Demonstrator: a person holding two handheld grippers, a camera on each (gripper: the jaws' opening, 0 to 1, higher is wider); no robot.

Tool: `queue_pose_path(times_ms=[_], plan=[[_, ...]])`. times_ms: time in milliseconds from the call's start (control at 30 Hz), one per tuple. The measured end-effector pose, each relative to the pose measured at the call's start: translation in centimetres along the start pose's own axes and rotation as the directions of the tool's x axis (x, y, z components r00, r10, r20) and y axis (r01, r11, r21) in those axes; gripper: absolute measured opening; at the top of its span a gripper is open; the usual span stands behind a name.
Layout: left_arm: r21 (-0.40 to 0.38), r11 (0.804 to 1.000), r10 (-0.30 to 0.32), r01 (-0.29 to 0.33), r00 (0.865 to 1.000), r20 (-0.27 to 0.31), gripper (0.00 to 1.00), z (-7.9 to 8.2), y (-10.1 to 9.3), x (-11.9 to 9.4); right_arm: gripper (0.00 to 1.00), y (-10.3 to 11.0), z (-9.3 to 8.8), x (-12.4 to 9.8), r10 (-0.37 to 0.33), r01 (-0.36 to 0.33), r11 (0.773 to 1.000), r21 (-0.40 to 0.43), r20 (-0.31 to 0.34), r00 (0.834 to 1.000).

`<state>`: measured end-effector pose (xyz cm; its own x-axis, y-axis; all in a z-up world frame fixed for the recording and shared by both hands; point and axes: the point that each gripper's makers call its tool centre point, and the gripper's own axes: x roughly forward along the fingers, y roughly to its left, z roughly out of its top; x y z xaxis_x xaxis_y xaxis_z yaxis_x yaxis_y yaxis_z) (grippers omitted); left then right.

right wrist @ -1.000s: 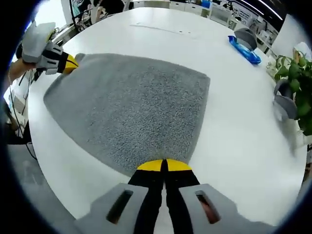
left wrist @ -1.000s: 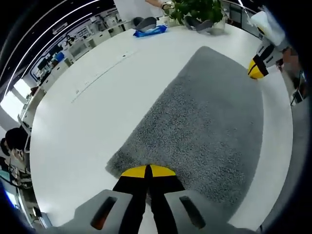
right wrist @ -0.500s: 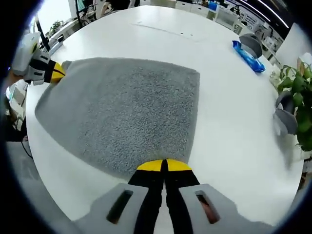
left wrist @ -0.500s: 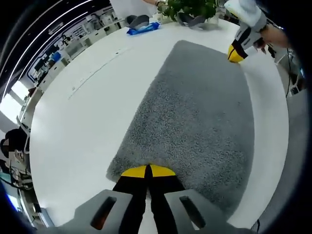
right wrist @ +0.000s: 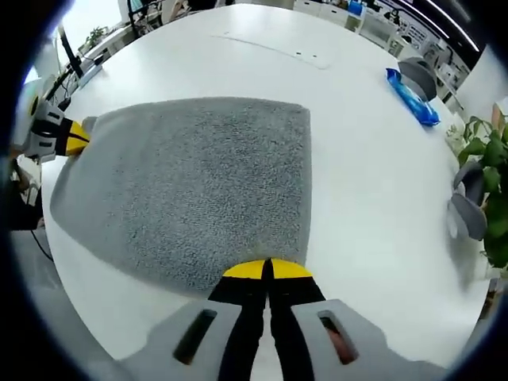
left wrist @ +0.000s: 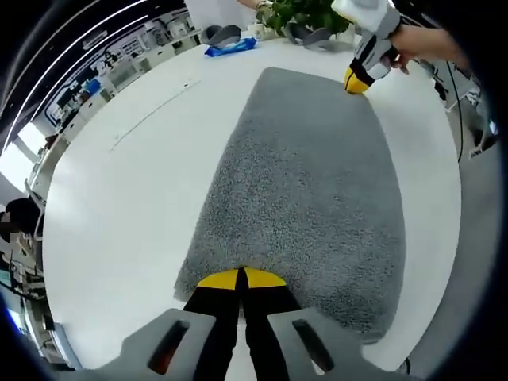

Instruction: Fold the towel on the table until its edges align and the towel forms a compact rectangular stack.

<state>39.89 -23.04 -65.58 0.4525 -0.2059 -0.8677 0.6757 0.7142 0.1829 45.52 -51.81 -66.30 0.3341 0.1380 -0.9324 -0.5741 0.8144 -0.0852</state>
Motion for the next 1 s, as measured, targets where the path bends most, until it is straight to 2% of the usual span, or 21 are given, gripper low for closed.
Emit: queue_pose_path(times_ms=[333,567,667,733,1000], plan=[[0.003,1.0,-0.009,0.009,1.0,0.0,0.01,-0.4,-1.4,-0.5,0.0,-1.0,1.0,0.5,0.017,-0.017,1.0,-0.015,-0.002,1.0],[-0.014,0.999,-0.048,0.048,0.999,0.006,0.01,-0.6,-2.6,-0.8,0.0,-1.3,1.8,0.8,0.006,-0.006,0.999,-0.043,0.0,1.0],[-0.005,0.998,-0.057,0.057,0.998,0.007,0.01,-0.7,-3.3,-1.1,0.0,-1.5,2.1,1.0,0.001,-0.002,0.998,-0.067,-0.005,1.0],[0.032,0.998,-0.052,0.052,0.999,0.012,0.01,-0.8,-3.8,-1.2,0.0,-1.6,2.3,1.1,0.005,-0.006,0.996,-0.084,-0.013,1.0],[0.026,0.997,-0.069,0.069,0.998,0.0,0.01,-0.9,-5.5,-1.5,0.0,-2.1,3.0,1.3,0.026,-0.028,0.995,-0.094,-0.018,0.999]])
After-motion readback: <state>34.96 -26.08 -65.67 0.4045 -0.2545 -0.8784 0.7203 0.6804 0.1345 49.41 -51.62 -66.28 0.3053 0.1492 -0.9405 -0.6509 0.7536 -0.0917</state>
